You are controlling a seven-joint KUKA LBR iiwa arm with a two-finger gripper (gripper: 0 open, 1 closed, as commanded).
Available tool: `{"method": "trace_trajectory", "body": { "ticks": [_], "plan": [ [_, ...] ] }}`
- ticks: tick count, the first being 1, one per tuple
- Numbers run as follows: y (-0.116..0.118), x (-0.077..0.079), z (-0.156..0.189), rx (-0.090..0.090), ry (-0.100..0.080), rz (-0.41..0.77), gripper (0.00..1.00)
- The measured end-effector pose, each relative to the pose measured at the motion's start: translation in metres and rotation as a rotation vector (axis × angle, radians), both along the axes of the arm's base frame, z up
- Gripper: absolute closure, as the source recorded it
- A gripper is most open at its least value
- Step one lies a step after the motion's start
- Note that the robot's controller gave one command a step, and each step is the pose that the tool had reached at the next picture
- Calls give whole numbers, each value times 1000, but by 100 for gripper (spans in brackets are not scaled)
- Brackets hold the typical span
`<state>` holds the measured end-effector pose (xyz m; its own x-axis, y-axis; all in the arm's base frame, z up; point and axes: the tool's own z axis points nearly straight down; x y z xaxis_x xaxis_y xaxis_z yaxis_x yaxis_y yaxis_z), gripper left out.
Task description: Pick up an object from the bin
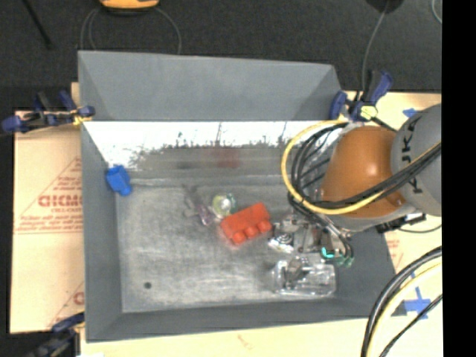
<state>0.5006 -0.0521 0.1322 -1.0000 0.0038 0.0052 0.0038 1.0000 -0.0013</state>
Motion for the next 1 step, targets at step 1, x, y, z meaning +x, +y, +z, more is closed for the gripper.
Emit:
{"method": "trace_trajectory", "body": {
  "ticks": [1],
  "plan": [
    [-40,-4,-37,8,-15,40,0]
  ]
}}
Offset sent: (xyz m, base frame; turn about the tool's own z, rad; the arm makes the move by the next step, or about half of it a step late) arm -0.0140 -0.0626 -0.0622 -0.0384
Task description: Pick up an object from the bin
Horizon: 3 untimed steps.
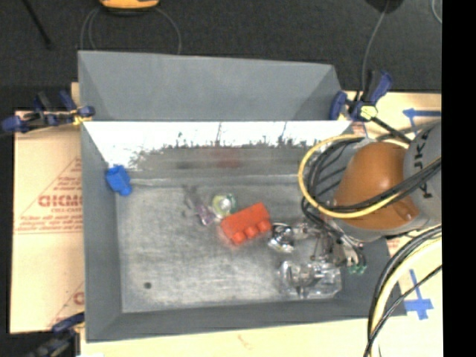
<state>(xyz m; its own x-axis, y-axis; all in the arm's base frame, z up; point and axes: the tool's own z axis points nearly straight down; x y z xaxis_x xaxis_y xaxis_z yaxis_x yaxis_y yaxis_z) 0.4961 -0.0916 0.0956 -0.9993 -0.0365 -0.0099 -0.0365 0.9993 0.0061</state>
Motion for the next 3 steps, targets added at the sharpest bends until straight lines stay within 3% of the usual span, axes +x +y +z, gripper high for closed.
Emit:
{"method": "trace_trajectory", "body": {
  "ticks": [1,2,3],
  "plan": [
    [-29,-16,7,-8,8,81,0],
    [-19,-21,7,-8,10,158,0],
    [-25,-14,-20,-8,-4,82,0]
  ]
}}
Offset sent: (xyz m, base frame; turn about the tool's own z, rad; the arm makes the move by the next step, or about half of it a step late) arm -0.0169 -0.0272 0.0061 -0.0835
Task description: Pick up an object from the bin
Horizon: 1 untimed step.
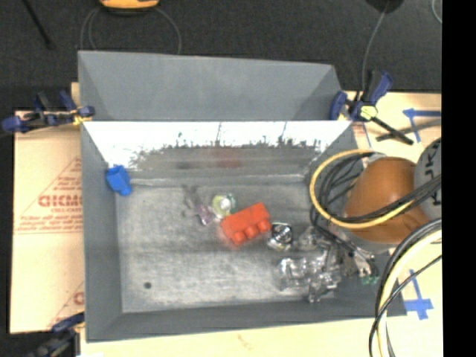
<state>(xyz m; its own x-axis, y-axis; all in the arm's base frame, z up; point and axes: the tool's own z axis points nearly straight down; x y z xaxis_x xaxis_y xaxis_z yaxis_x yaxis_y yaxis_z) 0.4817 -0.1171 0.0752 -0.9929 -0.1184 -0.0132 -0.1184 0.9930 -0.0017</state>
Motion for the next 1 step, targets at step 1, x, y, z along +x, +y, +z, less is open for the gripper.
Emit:
{"method": "trace_trajectory", "body": {
  "ticks": [1],
  "plan": [
    [1,1,0,-3,-3,87,0]
  ]
}}
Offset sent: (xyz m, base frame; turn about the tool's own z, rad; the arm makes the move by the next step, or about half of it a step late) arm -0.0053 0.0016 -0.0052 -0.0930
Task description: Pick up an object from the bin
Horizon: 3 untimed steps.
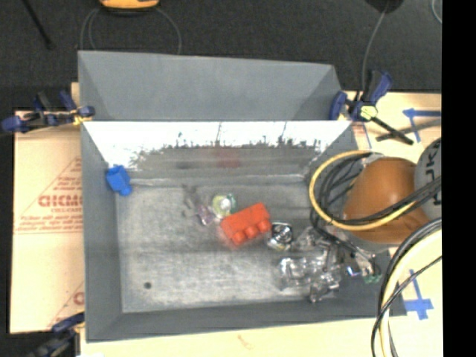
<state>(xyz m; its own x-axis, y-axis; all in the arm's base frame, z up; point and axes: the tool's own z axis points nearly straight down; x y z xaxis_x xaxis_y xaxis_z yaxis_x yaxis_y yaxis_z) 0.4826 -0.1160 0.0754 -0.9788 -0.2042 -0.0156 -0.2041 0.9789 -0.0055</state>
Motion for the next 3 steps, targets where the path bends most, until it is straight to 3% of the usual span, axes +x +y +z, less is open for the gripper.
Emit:
{"method": "trace_trajectory", "body": {
  "ticks": [1,2,3],
  "plan": [
    [0,0,2,-1,-2,2,100],
    [-1,2,51,0,10,-5,100],
    [-2,2,68,0,13,-11,100]
  ]
}}
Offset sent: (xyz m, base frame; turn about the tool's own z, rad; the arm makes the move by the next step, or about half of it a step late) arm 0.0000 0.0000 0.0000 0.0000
